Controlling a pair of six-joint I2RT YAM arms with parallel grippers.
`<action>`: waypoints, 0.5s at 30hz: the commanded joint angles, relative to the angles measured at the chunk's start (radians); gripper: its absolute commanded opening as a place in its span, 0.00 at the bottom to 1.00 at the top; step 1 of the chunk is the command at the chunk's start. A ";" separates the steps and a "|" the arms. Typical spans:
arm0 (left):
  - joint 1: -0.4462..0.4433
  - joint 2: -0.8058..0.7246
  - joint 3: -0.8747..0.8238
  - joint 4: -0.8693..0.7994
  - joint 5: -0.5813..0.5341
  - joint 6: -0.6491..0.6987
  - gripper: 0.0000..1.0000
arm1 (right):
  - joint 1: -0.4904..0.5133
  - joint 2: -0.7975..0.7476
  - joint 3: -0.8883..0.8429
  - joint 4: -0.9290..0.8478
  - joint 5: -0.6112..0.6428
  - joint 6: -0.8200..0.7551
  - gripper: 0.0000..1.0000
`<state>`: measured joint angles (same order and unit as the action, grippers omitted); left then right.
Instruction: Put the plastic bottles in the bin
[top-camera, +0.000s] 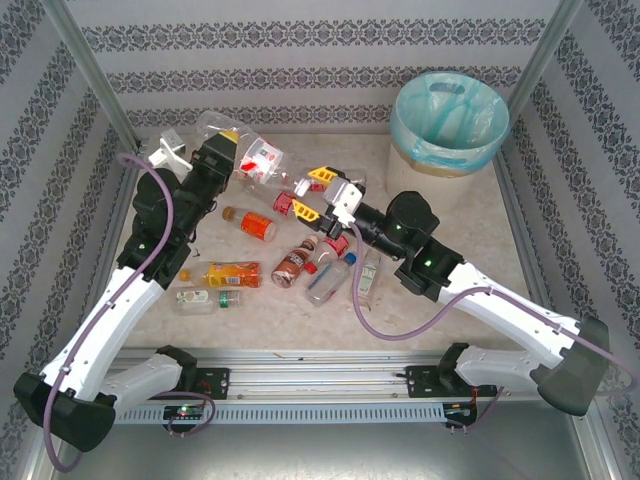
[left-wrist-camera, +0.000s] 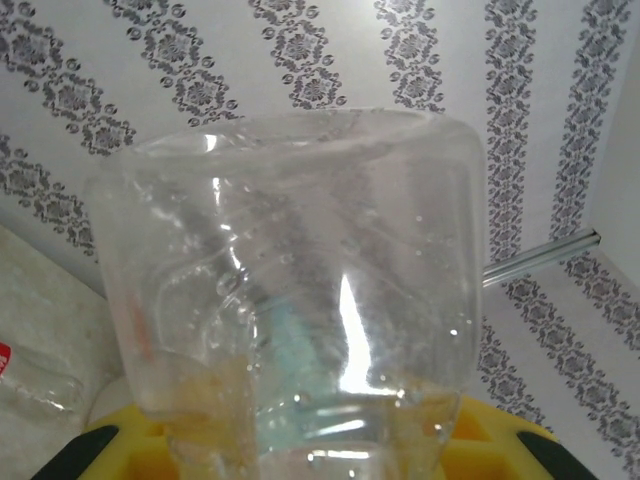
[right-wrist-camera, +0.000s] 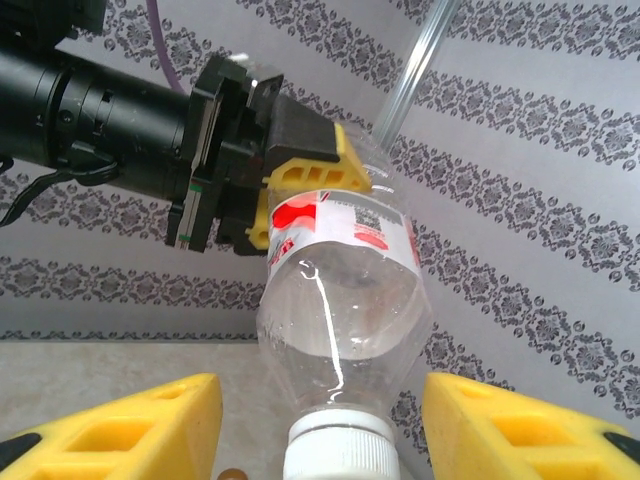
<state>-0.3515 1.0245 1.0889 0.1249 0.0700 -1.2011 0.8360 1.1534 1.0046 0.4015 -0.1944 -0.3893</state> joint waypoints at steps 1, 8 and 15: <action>0.035 0.002 -0.008 0.129 0.087 -0.123 0.22 | 0.009 0.019 -0.003 0.071 0.029 -0.026 0.55; 0.073 0.019 -0.025 0.164 0.135 -0.172 0.21 | 0.010 0.058 0.001 0.108 0.055 -0.019 0.53; 0.087 0.030 -0.033 0.169 0.163 -0.187 0.21 | 0.010 0.066 0.019 0.126 0.032 -0.007 0.46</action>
<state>-0.2787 1.0504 1.0657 0.2180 0.2039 -1.3495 0.8360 1.2148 1.0046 0.4767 -0.1467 -0.3996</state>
